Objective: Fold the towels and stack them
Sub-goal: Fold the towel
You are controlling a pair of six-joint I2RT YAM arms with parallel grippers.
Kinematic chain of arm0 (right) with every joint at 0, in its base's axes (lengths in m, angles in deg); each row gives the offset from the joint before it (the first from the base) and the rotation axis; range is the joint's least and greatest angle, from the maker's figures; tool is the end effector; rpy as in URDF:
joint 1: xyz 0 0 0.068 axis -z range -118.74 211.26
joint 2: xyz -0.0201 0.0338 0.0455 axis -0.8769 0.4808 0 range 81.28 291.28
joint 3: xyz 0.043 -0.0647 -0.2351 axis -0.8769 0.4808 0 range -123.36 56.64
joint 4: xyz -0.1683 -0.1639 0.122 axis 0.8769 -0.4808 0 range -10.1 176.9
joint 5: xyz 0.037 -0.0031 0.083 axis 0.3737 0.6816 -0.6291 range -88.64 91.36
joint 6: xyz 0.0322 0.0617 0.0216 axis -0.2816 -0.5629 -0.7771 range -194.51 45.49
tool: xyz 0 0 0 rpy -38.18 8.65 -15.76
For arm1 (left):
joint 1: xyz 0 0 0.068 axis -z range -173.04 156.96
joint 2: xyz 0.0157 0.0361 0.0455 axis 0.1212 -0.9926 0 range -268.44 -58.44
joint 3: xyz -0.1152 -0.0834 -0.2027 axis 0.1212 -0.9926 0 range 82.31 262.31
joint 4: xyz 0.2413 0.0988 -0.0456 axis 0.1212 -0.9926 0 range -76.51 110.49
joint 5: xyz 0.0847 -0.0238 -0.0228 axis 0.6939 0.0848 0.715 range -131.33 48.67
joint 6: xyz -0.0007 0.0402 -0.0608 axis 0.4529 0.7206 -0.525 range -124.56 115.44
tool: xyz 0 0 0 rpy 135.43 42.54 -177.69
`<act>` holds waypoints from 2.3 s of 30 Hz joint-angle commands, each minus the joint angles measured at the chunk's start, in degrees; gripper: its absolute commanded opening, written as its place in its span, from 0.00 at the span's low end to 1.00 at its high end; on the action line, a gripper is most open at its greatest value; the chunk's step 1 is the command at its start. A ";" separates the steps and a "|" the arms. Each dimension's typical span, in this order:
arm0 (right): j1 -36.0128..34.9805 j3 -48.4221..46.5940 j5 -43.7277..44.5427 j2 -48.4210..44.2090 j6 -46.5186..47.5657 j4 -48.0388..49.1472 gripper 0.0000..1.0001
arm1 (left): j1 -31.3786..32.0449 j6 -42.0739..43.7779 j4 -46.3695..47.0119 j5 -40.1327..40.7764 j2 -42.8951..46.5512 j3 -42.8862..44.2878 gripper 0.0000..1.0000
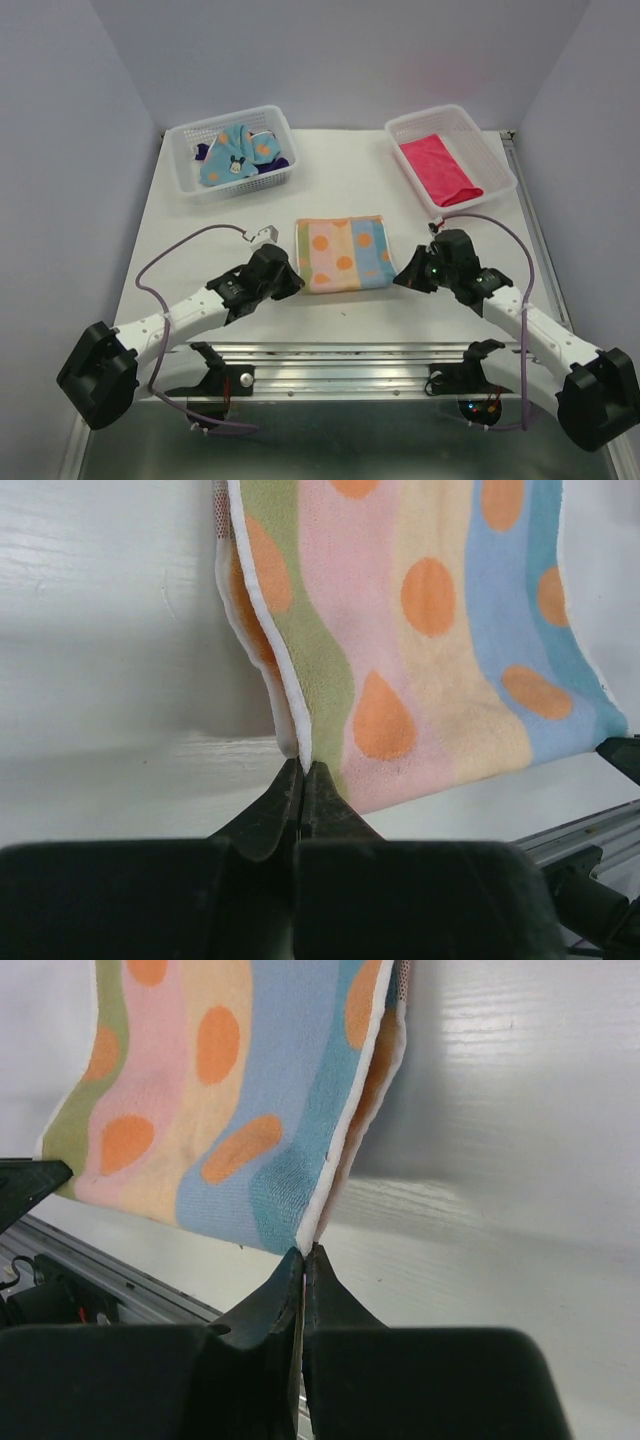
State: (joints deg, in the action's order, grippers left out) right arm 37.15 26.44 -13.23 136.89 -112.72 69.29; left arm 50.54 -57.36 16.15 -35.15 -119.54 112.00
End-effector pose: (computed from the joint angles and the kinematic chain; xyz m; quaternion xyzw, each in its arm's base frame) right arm 0.2063 0.1089 0.1668 0.0614 0.9091 0.3042 0.2780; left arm 0.1908 -0.1725 0.1650 -0.0960 0.8838 -0.3074 0.3394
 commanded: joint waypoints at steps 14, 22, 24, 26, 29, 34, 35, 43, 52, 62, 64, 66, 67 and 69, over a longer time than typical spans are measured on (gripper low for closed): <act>-0.14 -12.78 10.71 12.05 0.69 5.47 0.01 | -3.57 1.81 -7.09 12.73 -9.20 16.36 0.00; -0.05 -19.81 14.24 20.31 2.53 8.46 0.01 | -9.64 5.68 -3.66 10.53 -16.32 21.45 0.00; 0.04 -21.04 16.34 21.98 2.62 8.90 0.01 | -10.35 6.21 -3.92 10.26 -18.78 22.95 0.00; 0.21 -22.88 17.22 24.45 2.88 9.43 0.01 | -11.14 7.26 -3.84 10.17 -21.15 24.97 0.00; 0.56 -25.08 17.66 27.78 3.41 9.78 0.01 | -12.02 8.58 -3.57 9.73 -23.70 27.78 0.00; 1.44 -27.28 17.75 32.09 3.50 10.05 0.01 | -12.98 9.82 -4.36 9.29 -29.51 32.53 0.00; 1.70 -27.37 17.75 33.14 3.50 10.31 0.01 | -13.07 10.16 -4.45 9.38 -30.82 33.23 0.00; 2.93 -27.55 18.02 34.12 3.85 11.19 0.01 | -13.16 12.36 -4.54 8.77 -33.03 37.54 0.00; 3.29 -28.78 17.31 35.35 4.90 11.19 0.01 | -13.25 14.47 -5.24 10.52 -34.43 40.88 0.00; 3.90 -31.94 16.61 40.52 5.96 11.10 0.01 | -15.27 14.65 -6.82 9.04 -42.07 45.80 0.00; 3.99 -32.99 16.35 41.76 6.05 11.19 0.01 | -15.88 14.30 -6.21 8.94 -42.69 46.07 0.00; 4.17 -33.61 16.17 42.73 6.05 11.19 0.01 | -16.24 14.47 -5.77 9.03 -43.66 46.42 0.00; 4.17 -34.14 16.26 43.69 5.96 11.36 0.01 | -16.50 14.74 -4.90 8.94 -43.93 46.59 0.00; 4.52 -34.93 16.35 44.58 6.05 11.45 0.05 | -16.76 15.70 -3.93 8.33 -45.15 47.03 0.01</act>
State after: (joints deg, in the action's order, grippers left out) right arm 40.62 -4.38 2.26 180.15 -107.74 78.52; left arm 34.91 -43.57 10.43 -27.83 -164.20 155.60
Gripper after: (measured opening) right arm 0.031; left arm 0.033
